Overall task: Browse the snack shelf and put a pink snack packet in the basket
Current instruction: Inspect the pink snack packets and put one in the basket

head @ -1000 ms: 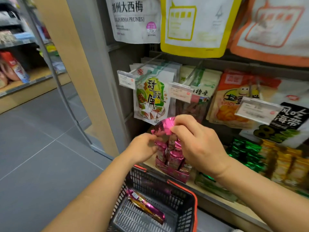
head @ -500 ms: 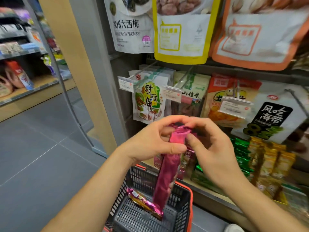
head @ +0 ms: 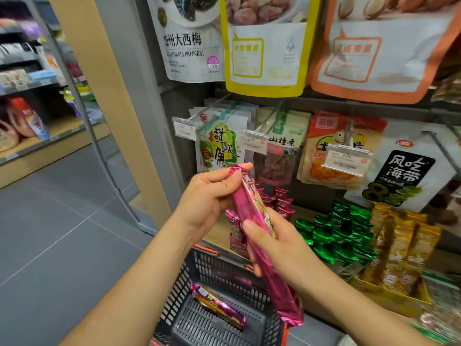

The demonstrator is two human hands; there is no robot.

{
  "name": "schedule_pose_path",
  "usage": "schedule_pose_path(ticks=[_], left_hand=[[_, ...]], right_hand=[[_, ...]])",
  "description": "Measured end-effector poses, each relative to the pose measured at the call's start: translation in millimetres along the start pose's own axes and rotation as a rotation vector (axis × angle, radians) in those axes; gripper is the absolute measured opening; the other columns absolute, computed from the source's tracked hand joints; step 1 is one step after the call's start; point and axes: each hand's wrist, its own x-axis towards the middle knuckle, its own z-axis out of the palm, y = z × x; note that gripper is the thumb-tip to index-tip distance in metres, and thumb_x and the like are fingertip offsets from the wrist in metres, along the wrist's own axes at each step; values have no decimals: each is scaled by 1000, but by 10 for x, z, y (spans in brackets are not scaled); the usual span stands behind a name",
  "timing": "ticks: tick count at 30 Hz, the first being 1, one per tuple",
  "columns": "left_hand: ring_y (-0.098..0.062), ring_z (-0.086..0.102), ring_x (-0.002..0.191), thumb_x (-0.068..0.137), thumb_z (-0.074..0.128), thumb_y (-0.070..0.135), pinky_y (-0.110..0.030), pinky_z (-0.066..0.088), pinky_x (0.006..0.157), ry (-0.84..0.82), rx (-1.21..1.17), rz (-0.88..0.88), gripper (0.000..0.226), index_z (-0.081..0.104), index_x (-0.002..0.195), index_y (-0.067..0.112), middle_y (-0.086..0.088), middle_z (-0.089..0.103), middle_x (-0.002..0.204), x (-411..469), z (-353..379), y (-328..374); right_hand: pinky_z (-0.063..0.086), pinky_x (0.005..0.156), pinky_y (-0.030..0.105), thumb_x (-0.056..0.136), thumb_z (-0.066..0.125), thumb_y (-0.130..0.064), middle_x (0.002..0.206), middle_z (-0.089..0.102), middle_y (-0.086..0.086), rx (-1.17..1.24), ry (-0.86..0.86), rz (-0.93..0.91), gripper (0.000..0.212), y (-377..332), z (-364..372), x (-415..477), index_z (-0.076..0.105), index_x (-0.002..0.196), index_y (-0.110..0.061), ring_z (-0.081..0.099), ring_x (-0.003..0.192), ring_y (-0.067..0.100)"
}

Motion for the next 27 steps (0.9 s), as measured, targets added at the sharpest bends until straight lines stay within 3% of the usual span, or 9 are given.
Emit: schedule_pose_path(ticks=[5,12,17,20,23,27], left_hand=[[-20,68,80,77,64,26,-34,57,79,108,2,-2,24,79,92,16,-12,73,91,14,9,-41],[-17,71,81,74,64,22,-25,56,68,211,-45,56,21,80,83,12,-11,76,92,48,23,-64],[-17,70,79,68,68,18,-24,55,69,198,-39,60,19,79,80,8,-12,75,85,63,-53,-56],[-15,70,77,63,72,14,-21,54,66,176,74,81,12,79,73,9,-9,74,80,48,-170,8],[-12,67,67,66,74,10,-20,53,58,197,238,63,6,76,62,14,-3,71,67,29,-274,55],[-15,67,64,81,63,-4,-22,54,58,259,82,-5,25,71,61,9,-7,71,70,51,-232,-16]], right_hand=[[49,50,30,93,59,-40,61,59,1,-85,39,-3,20,32,-8,23,54,106,-26,56,48,17],[49,50,31,92,62,-39,61,58,-1,-111,37,-11,18,47,-26,35,56,103,-25,57,49,17],[48,50,30,89,66,-41,64,59,-8,-182,64,-50,10,89,-86,34,56,89,-38,58,50,13],[51,56,31,84,62,-54,78,64,-14,-379,131,-70,24,121,-135,-4,54,101,-40,59,58,6],[49,53,29,84,56,-62,82,63,-15,-730,223,-105,35,147,-181,-41,45,110,-40,59,62,5],[36,45,23,87,51,-60,83,59,-15,-1043,342,-199,38,133,-171,-60,34,116,-43,54,61,7]])
